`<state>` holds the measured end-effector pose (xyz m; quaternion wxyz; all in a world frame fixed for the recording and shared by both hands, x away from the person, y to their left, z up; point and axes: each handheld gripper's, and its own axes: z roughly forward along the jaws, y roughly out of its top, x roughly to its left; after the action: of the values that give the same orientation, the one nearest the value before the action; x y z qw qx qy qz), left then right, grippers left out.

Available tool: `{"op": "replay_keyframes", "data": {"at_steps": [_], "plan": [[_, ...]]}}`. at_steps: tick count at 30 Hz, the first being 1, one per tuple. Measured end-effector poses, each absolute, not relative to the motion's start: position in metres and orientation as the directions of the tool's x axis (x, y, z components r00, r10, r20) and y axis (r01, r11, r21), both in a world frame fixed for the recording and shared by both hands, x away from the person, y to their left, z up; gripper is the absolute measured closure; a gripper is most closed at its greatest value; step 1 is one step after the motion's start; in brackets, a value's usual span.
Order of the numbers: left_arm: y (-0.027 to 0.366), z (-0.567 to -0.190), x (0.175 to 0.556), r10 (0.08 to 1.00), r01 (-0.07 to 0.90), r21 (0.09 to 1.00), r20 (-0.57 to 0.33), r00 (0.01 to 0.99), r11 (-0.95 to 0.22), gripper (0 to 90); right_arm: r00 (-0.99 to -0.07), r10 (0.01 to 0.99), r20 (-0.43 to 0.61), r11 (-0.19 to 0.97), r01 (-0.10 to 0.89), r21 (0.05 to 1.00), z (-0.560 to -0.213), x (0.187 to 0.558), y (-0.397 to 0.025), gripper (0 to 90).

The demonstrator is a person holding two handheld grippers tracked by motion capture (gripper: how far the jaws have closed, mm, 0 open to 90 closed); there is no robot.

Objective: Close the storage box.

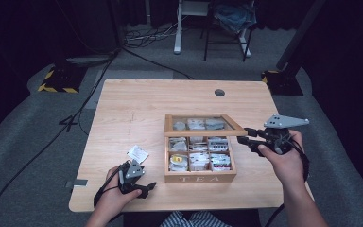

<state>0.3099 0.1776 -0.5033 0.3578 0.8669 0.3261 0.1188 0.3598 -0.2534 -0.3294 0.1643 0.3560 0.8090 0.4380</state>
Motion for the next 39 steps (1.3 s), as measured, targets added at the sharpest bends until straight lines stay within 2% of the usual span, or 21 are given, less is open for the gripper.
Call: {"op": "replay_keyframes", "data": {"at_steps": [8, 39], "plan": [[0.177, -0.503, 0.312, 0.648, 0.479, 0.696, -0.026, 0.761, -0.534, 20.5, -0.695, 0.714, 0.089, 0.351, 0.464, 0.813, -0.329, 0.359, -0.255, 58.4], [0.178, -0.504, 0.314, 0.656, 0.484, 0.698, -0.029, 0.754, -0.527, 20.3, -0.747, 0.661, 0.073, 0.551, 0.548, 0.629, -0.342, 0.354, -0.246, 58.6]]}}
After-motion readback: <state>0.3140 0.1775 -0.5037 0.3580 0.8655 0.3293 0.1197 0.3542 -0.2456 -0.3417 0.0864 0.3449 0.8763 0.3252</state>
